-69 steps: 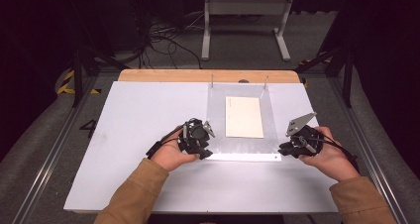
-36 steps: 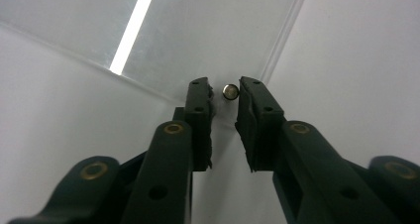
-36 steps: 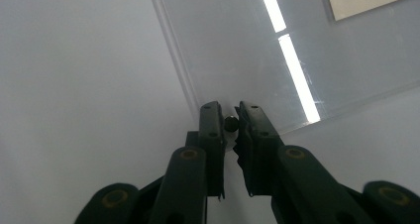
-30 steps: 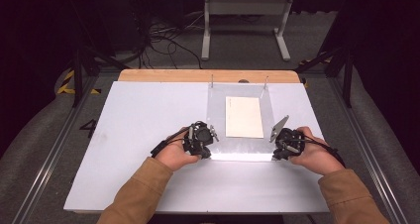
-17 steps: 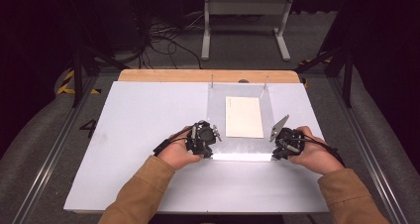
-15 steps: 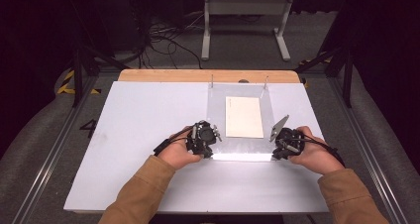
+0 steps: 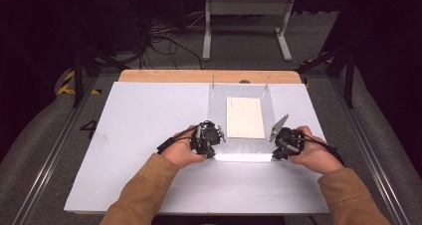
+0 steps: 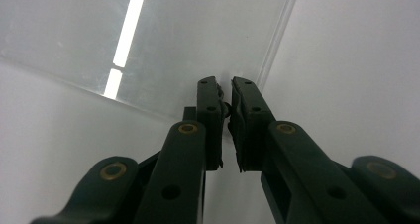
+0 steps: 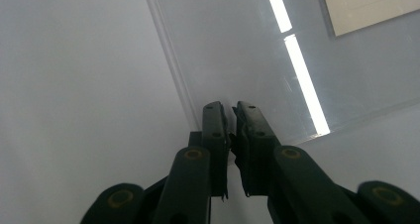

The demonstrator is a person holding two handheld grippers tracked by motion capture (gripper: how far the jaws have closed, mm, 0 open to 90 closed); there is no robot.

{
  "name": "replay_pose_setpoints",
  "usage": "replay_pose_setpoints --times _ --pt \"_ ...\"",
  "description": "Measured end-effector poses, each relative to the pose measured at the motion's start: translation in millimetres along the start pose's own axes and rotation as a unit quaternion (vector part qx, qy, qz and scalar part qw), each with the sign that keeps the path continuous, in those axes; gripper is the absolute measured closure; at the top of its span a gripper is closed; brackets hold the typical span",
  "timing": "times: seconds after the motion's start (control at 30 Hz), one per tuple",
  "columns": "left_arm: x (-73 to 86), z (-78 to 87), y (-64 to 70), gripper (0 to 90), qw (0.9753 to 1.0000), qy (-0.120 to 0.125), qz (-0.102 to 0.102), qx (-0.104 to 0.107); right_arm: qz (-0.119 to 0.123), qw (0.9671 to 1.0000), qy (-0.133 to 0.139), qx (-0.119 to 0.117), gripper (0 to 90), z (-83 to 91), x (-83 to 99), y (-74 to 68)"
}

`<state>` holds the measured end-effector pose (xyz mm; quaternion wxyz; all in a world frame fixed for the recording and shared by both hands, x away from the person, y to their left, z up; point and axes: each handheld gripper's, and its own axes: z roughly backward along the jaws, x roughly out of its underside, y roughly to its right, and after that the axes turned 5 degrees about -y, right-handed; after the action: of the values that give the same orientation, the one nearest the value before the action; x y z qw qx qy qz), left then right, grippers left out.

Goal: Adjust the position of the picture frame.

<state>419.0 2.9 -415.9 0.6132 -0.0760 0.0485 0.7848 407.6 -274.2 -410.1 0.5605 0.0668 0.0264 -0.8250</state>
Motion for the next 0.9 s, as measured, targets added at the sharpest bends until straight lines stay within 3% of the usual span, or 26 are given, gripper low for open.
replay_pose_setpoints --times 0.33,0.53,0.6,0.63,0.77,0.9 --pt "1.0 0.8 1.1 83.6 0.9999 -0.001 -0.010 -0.003 0.005 1.0000 0.001 -0.003 83.2 -0.2 -1.5 -0.1" --pt "9.5 1.7 3.8 83.6 0.9998 0.007 -0.017 0.012 0.015 0.9998 0.004 -0.007 84.7 -0.4 -4.5 -5.6" --pt "13.5 1.7 8.1 83.6 0.9996 0.013 -0.020 0.017 0.016 0.9978 0.054 -0.036 90.0 5.5 -7.4 -9.5" --pt "15.3 2.0 10.0 83.6 0.9996 0.013 -0.021 0.014 0.019 0.9979 0.054 -0.029 90.0 7.7 -9.4 -11.8" --pt "20.3 2.8 15.5 83.6 0.9997 0.009 -0.019 0.010 0.032 0.9994 0.013 -0.008 89.9 7.2 -8.8 -19.3" --pt "24.0 4.2 21.2 83.6 0.9995 0.001 -0.030 0.008 0.024 0.9990 0.032 -0.020 89.8 13.6 2.1 -21.3"
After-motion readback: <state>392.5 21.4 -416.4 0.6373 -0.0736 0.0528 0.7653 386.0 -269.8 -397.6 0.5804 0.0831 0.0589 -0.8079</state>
